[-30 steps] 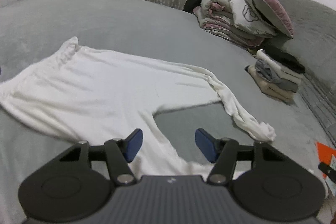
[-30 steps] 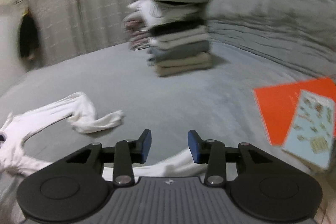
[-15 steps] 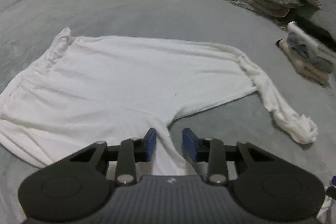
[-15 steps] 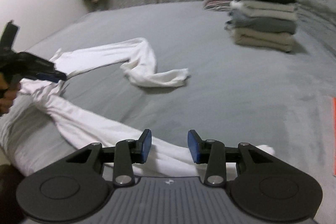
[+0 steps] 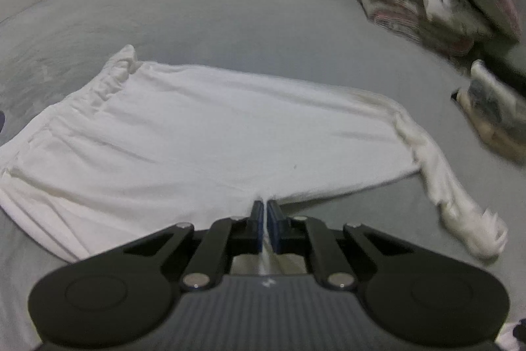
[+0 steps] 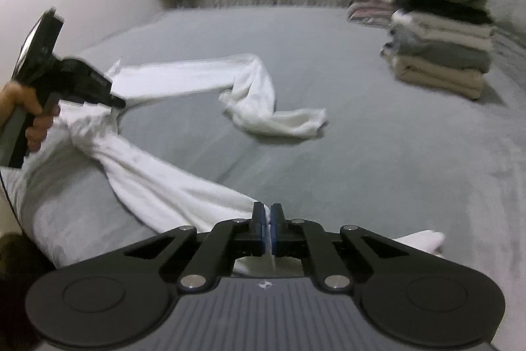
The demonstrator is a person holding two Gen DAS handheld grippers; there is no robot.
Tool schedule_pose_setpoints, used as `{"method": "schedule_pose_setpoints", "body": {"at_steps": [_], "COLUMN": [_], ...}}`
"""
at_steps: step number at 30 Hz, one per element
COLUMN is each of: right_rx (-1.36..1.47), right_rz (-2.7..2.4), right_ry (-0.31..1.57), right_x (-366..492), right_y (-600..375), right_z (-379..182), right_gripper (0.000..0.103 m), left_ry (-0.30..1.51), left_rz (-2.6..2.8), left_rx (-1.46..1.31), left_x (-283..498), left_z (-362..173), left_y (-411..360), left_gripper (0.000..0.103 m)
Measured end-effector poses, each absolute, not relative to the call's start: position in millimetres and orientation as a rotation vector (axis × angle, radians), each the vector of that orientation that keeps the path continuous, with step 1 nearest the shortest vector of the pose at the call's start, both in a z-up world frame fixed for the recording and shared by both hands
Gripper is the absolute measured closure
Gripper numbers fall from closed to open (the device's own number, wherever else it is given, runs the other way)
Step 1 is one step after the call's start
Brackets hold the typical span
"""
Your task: Fold clothes
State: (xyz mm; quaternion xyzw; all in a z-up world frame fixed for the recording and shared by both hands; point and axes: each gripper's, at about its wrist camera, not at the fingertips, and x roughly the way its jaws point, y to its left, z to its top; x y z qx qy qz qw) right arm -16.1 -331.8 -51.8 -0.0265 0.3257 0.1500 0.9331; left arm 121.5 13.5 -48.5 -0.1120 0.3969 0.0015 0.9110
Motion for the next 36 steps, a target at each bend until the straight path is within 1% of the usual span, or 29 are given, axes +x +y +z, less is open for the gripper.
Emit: {"method": "schedule_pose_setpoints", "body": {"at_steps": [4,8,17,20,21,22,23,24,25,27,28,30,33,36], "right_rx": [-0.045,-0.081,-0.136,-0.142,-0.145,-0.147,-0.149,-0.151,-0.153,-0.157,-0.159,-0.163,-0.173,-0.183], "right_rz": [0.243,0.185,0.120,0.105,0.102,0.105,0.108,0.111,0.113,0.119,0.122,0.129,0.164,0.205], "right_ry": [0.593,0.572,0.679,0.689,0.688,0.685,0.682,0.679,0.676,0.670,0.667,0.661,0.652,0.644], "right_x": [-25,-17,19,20,19,19,18,17,16,15,14,12,11,9], "right_y": [-341,-342,-329,-326,-325,-323,-321,-319,-317,-313,-311,-307,-292,-276], "right_z": [-34,-28,-61,-66,-66,-65,-63,-62,-60,-57,-56,-53,-50,-47], "right_gripper": [0.097,0.097,0.097,0.097,0.096,0.096,0.096,0.094,0.092,0.083,0.081,0.075,0.074,0.074], "left_ry": [0.760,0.738,0.783,0.769,0.764,0.760,0.754,0.743,0.733,0.722,0.716,0.705,0.691,0.676], "left_rz": [-0.003,-0.002,0.006,-0.019,-0.029,-0.037,-0.042,-0.044,-0.044,-0.040,-0.038,-0.033,-0.022,-0.010], "left_rx": [-0.294,-0.331,-0.349,-0.338,-0.340,-0.349,-0.359,-0.371,-0.381,-0.388,-0.392,-0.399,-0.410,-0.420], "left_x": [122,131,160,157,155,152,149,146,143,135,132,124,110,96], "left_z": [-36,-34,-68,-71,-71,-70,-69,-68,-66,-63,-62,-59,-56,-53], "left_y": [17,16,21,24,26,28,30,32,35,41,43,49,63,77], "left_gripper": [0.098,0.098,0.098,0.095,0.088,0.077,0.071,0.062,0.057,0.051,0.047,0.042,0.036,0.036]}}
